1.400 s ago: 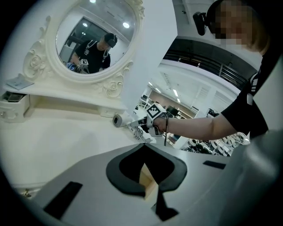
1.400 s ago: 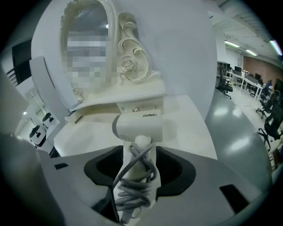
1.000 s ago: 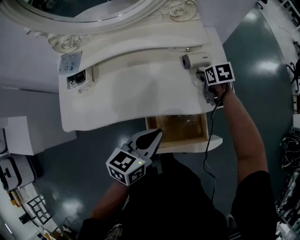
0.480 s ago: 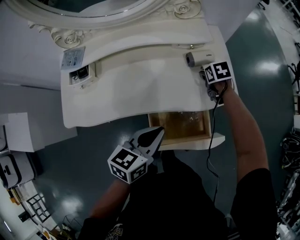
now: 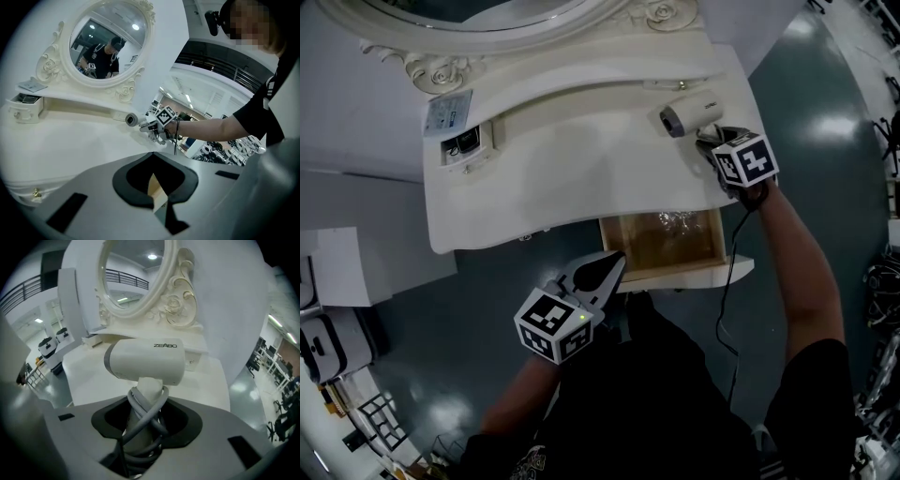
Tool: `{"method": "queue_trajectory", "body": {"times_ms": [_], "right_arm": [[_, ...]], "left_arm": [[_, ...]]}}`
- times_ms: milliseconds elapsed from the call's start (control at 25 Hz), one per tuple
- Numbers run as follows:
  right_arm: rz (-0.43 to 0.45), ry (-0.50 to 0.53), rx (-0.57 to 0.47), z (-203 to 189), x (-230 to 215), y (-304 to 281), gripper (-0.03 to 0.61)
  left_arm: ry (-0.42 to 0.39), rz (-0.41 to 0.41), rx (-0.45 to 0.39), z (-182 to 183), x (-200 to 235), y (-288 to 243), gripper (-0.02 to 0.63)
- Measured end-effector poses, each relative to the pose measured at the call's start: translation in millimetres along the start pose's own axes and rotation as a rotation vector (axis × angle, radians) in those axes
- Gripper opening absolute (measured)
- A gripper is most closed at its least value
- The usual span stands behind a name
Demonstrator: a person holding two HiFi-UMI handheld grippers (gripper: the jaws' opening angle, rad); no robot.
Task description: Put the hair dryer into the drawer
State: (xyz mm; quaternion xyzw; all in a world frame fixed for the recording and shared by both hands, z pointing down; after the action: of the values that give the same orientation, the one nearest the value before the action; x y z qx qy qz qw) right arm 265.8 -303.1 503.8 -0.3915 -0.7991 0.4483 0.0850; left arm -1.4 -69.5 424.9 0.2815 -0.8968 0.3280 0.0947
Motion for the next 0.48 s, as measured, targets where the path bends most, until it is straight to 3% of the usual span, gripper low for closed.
{"method": "queue_trajectory", "body": {"times_ms": [280,480], "right_arm": [[0.114,0.339,-0.031,6.7,88.3,34.2,0.198],[0.192,0.477,0.026,-4.8,160.2,45.8,0.198]], "left_arm": [[-0.042,-0.049,0.010,-7.8,2.2,26.2,0.003],[-0.058,-0.067,0.020,-17.1,11.5,51.4,0.003]]}}
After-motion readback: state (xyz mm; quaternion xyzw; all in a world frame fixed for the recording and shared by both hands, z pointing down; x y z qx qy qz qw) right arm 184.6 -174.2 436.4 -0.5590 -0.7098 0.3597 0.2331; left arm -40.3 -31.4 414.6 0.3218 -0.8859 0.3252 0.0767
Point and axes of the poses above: the fingertips, and each gripper's own axes: y backward along the fingers, x to its left, z out of its top, the point moved 7 cm from there along y, backward along the fingers, and after that the axes turned 14 degrees about z, right-handed, at the moved point
